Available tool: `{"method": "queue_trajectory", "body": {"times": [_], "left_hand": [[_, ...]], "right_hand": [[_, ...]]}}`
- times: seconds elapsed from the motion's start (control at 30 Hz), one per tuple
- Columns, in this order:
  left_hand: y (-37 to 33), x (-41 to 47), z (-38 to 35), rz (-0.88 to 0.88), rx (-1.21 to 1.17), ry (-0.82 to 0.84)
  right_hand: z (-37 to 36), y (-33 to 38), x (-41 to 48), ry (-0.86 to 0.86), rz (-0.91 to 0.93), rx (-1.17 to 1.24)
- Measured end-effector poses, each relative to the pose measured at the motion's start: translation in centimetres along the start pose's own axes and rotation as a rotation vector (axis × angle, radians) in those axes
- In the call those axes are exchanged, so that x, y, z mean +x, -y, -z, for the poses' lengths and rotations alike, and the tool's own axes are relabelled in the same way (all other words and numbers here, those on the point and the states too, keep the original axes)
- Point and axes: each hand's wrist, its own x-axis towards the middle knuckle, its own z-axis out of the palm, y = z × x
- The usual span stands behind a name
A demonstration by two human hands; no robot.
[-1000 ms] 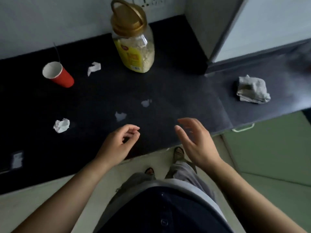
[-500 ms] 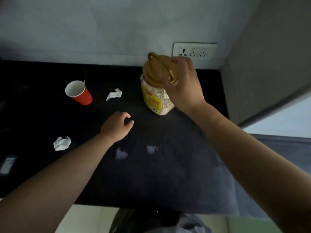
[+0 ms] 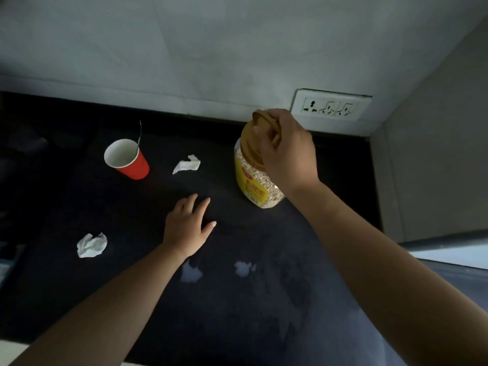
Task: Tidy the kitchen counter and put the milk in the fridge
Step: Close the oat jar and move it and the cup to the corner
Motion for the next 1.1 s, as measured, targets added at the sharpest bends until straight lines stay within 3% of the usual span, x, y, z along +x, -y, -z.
{"method": "queue_trajectory", "body": {"times": [0.23, 0.53, 0.87, 1.0, 1.1], "left_hand": [[0.9, 0.1, -0.4, -0.044, -0.007, -0.027], [4.0, 0.4, 2.5, -0.107, -0.203, 0.064], [11.4, 2.1, 10.5, -0.244, -0.288, -0.213], [13.7, 4.0, 12.3, -0.217, -0.310, -0.316], [15.1, 5.3, 12.6, -0.155, -0.289, -0.305]], "right_hand": [[-0.3, 1.0, 0.8, -0.049, -0.070, 0.086], [-2.5, 4.0, -0.4, -0.031, 0.107, -0.021], [-5.4, 6.8, -2.8, 0.008, 0.033, -0.078], [-5.5, 8.3, -2.5, -0.001, -0.007, -0.163], [-6.1, 9.0, -2.0, 0.033, -0.064, -0.256]]}}
